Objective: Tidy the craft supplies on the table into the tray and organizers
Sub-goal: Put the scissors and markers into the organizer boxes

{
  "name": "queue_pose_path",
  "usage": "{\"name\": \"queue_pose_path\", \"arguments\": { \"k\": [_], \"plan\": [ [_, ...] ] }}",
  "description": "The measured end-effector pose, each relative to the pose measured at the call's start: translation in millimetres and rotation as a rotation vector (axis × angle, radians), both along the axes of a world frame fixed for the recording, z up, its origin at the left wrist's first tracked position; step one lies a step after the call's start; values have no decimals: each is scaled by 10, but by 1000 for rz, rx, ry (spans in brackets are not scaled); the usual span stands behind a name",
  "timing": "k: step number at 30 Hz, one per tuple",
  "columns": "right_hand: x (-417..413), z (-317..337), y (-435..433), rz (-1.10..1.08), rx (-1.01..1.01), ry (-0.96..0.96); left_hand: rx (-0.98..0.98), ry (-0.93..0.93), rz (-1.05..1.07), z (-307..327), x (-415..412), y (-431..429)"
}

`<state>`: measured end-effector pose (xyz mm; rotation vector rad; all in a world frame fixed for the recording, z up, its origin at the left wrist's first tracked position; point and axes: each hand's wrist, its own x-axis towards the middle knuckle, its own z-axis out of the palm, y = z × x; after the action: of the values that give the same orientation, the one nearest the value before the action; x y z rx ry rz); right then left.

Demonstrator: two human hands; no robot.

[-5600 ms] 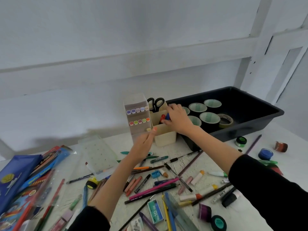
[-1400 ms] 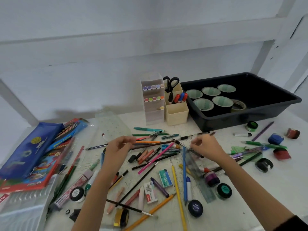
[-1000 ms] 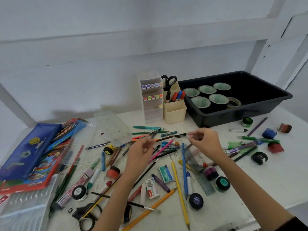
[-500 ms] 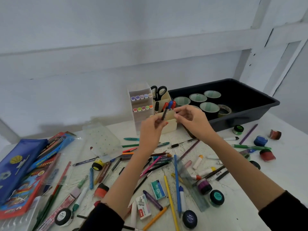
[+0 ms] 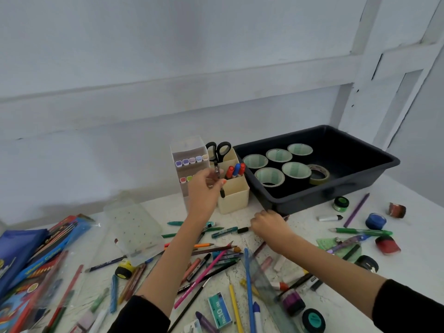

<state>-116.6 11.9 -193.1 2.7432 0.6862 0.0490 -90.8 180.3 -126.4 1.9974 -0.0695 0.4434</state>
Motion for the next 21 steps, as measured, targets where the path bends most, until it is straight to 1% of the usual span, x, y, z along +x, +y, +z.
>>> {"name": "queue_pose_path", "arguments": {
  "k": [2, 5, 8, 9, 12, 15, 21],
  "plan": [
    [-11, 51, 19, 78, 38, 76, -18, 0, 2, 27, 28, -22],
    [-64, 221, 73, 174, 105, 22, -15, -6, -24, 84, 84, -16],
    [-54, 557, 84, 204, 162, 6, 32, -36, -25, 127, 144, 5],
    [-28, 715, 71, 194, 207, -19, 40, -57, -17, 135, 154, 6],
    [202, 1065, -36, 76, 341, -69, 27, -101, 3, 143, 163, -23],
    [447, 1171, -86, -15, 424, -106, 6, -110, -17, 110, 191, -90],
    [670, 893, 114, -88, 468, 56, 90, -37, -86, -152, 367, -238]
  ]
}}
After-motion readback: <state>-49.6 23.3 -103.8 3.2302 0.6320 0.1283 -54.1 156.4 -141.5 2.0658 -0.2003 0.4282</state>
